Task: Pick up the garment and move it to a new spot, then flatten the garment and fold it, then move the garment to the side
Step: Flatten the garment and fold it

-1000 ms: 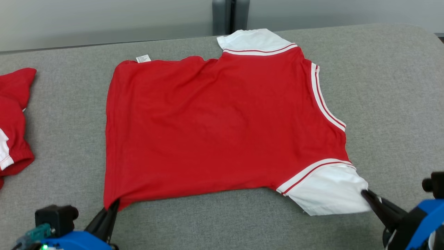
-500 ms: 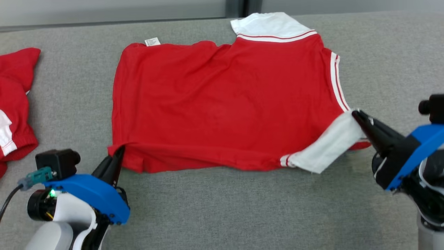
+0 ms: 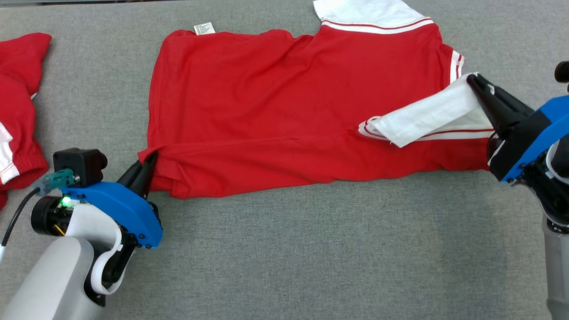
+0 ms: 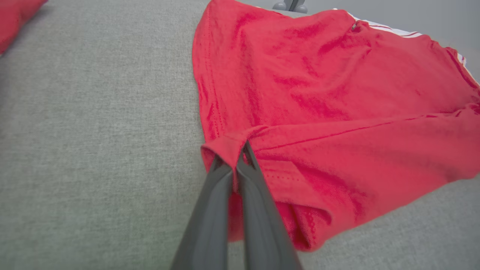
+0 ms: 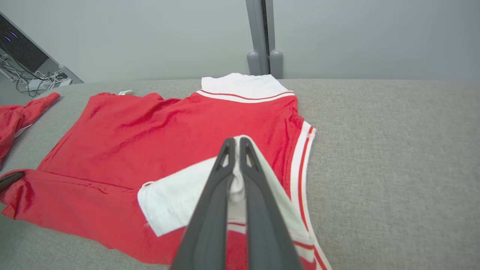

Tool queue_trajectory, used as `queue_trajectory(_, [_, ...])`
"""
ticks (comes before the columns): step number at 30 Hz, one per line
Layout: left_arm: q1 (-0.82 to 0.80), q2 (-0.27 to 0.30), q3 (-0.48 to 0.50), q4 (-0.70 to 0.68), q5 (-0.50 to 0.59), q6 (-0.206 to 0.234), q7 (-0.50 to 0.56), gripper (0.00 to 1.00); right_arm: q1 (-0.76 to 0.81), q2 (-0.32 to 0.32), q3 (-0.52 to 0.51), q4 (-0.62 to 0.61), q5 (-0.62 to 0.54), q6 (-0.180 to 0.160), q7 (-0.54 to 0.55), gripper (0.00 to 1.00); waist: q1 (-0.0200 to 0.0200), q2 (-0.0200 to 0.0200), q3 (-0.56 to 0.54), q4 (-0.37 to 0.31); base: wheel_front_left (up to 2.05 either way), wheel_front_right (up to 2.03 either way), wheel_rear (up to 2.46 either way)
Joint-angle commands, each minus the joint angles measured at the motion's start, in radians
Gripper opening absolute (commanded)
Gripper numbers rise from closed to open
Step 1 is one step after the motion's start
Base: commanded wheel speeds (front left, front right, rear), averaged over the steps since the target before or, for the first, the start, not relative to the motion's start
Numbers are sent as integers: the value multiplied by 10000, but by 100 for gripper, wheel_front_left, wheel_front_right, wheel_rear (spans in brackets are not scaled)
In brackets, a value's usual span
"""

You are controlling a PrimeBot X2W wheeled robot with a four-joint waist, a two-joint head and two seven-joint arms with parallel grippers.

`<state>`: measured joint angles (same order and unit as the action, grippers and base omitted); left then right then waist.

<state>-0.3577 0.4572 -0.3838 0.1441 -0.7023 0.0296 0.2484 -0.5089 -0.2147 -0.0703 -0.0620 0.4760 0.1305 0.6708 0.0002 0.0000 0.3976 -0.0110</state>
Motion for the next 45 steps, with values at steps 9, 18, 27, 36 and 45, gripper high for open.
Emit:
queue_trajectory(9, [-977, 34, -351, 804, 623, -562, -741, 100, -752, -230, 265, 1004, -226, 5, -1525, 100, -2, 0, 154, 158, 0, 0, 0])
queue_trajectory(18, [-479, -153, -276, 1436, 1098, -304, -2411, 100, -421, -182, 468, 1549, -340, 5, -3205, 100, -2, 0, -364, 172, 0, 0, 0])
queue_trajectory(27, [1023, -701, -657, 487, 1342, 233, -3477, 100, 1332, 849, -948, 1714, -1303, 5, -3225, 100, -2, 0, -894, 199, 0, 0, 0])
queue_trajectory(36, [456, -798, -1378, 1375, 2025, 360, -3022, 100, 1408, 1469, -983, 2538, -2329, 5, -3736, 100, -2, 0, -763, 63, 0, 0, 0])
queue_trajectory(45, [156, -908, -1075, 2531, 1961, 1203, -2529, 100, 703, 1627, -954, 3708, -3263, 5, -4219, 100, -2, 0, -445, -138, 0, 0, 0])
